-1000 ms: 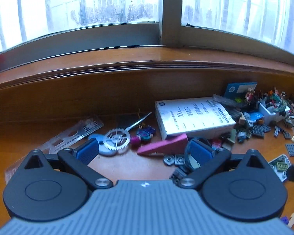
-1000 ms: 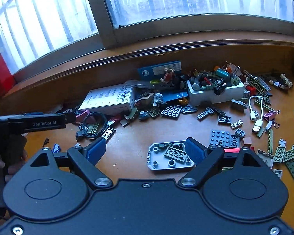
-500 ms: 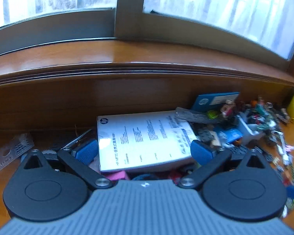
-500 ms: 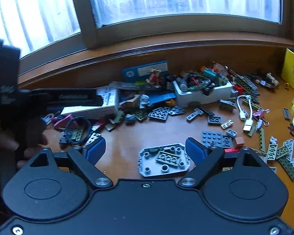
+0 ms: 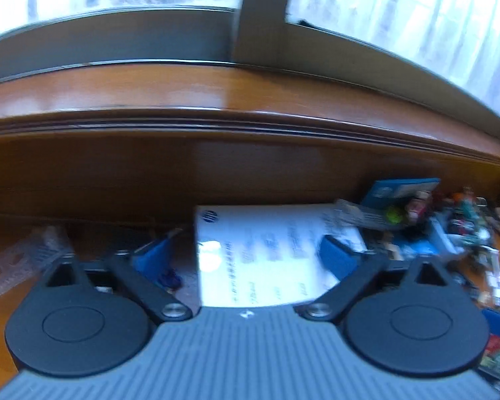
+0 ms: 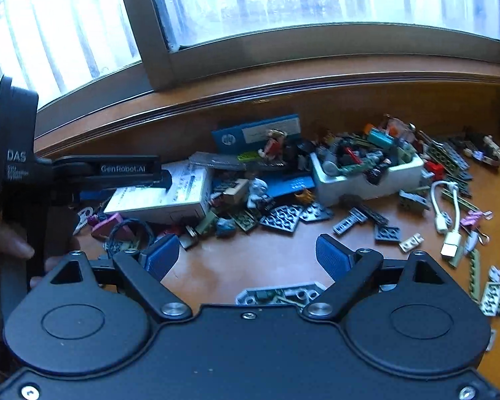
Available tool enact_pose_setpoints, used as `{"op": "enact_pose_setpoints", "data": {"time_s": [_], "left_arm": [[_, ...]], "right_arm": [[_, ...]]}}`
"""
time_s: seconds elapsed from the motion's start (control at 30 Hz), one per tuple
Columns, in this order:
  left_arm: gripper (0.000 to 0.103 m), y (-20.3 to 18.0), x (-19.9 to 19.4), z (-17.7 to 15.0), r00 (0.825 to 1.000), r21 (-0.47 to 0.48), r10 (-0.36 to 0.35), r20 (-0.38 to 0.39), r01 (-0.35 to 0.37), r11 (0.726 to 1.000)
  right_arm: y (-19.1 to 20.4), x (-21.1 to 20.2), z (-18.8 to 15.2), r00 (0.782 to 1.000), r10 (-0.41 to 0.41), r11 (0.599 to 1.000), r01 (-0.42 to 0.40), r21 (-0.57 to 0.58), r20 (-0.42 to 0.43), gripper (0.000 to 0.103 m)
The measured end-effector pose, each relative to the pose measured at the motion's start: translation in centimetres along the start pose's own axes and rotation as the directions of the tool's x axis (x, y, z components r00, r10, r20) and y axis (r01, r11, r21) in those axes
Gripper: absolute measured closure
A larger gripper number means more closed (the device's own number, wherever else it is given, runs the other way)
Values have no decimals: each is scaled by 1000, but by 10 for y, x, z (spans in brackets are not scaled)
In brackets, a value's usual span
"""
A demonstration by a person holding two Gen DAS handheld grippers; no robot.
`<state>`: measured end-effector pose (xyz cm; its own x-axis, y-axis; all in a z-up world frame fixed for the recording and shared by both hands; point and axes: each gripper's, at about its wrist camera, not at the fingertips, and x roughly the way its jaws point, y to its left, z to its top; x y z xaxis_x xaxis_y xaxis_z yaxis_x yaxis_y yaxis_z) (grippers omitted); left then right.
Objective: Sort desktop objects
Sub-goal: 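Lift the white HP box with the left gripper and carry it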
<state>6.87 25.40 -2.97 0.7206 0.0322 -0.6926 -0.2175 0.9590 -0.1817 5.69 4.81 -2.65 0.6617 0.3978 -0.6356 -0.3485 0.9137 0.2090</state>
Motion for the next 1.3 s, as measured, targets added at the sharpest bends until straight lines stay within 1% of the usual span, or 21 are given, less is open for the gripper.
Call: {"op": "enact_pose_setpoints", "data": {"time_s": [0.07, 0.13, 0.23, 0.27, 0.3, 0.37, 0.4, 0.43, 0.47, 0.53, 0.57, 0.67, 0.77, 0.8, 0.9, 0.97, 1.03, 1.17, 1.3], "left_arm": [[22, -4, -6, -1, 999, 15, -37, -21, 37, 999], [25, -9, -13, -6, 996, 37, -79, -44, 81, 996], [27, -16, -26, -17, 979, 56, -174, -106, 180, 982], [27, -20, -31, -21, 971, 82, -204, -121, 215, 973], [26, -23, -36, -25, 968, 121, -217, -128, 232, 965], [15, -27, -44, -30, 972, 206, -201, -126, 223, 953], [11, -27, -45, -30, 972, 238, -201, -120, 225, 945], [3, -27, -45, -29, 973, 273, -203, -112, 226, 935], [0, -28, -45, -29, 974, 308, -202, -107, 226, 924], [0, -32, -40, -26, 977, 380, -184, -104, 210, 901], [0, -35, -35, -24, 977, 418, -182, -110, 212, 883], [0, -42, -19, -24, 970, 498, -196, -147, 244, 833], [0, -51, -5, -28, 965, 540, -201, -170, 262, 800], [0, -51, -4, -29, 962, 539, -216, -165, 272, 797], [2, -49, 1, -26, 959, 504, -241, -150, 284, 815], [10, -47, 2, -24, 957, 484, -254, -137, 289, 826], [19, -44, -3, -22, 955, 476, -269, -126, 296, 828], [21, -37, -22, -16, 958, 430, -277, -76, 282, 858], [22, -23, -45, -14, 967, 370, -253, -19, 242, 897]], "right_arm": [[1, 1, -1, 1000, 3, 1000, -3, -2, -2, 14], [0, 2, -2, 1000, 3, 1000, -3, 2, -5, 14], [-2, 2, -2, 1000, -8, 1000, 9, 14, -7, 14], [-4, 1, -2, 1000, -15, 1000, 15, 19, -9, 14], [-6, -1, -1, 1000, -21, 999, 21, 24, -8, 14], [-10, -5, -1, 999, -36, 999, 36, 40, -4, 14], [-12, -6, 0, 999, -47, 998, 47, 47, -4, 14], [-15, -9, 0, 998, -56, 997, 56, 56, -1, 14], [-16, -10, 0, 998, -62, 996, 62, 64, 1, 14], [-20, -14, 0, 997, -76, 994, 75, 77, 5, 14], [-21, -16, -1, 997, -81, 993, 80, 82, 5, 14], [-23, -19, -4, 996, -90, 992, 89, 92, 5, 14], [-21, -22, -7, 995, -100, 991, 99, 92, 7, 14], [-21, -22, -8, 995, -104, 990, 103, 94, 7, 14], [-21, -24, -11, 993, -115, 988, 114, 101, 3, 14], [-21, -24, -12, 993, -121, 987, 120, 107, 0, 14], [-21, -24, -13, 992, -125, 986, 125, 106, -2, 14], [-19, -24, -14, 992, -126, 987, 125, 102, -1, 14], [-15, -21, -14, 993, -121, 989, 121, 90, -7, 14]]}}
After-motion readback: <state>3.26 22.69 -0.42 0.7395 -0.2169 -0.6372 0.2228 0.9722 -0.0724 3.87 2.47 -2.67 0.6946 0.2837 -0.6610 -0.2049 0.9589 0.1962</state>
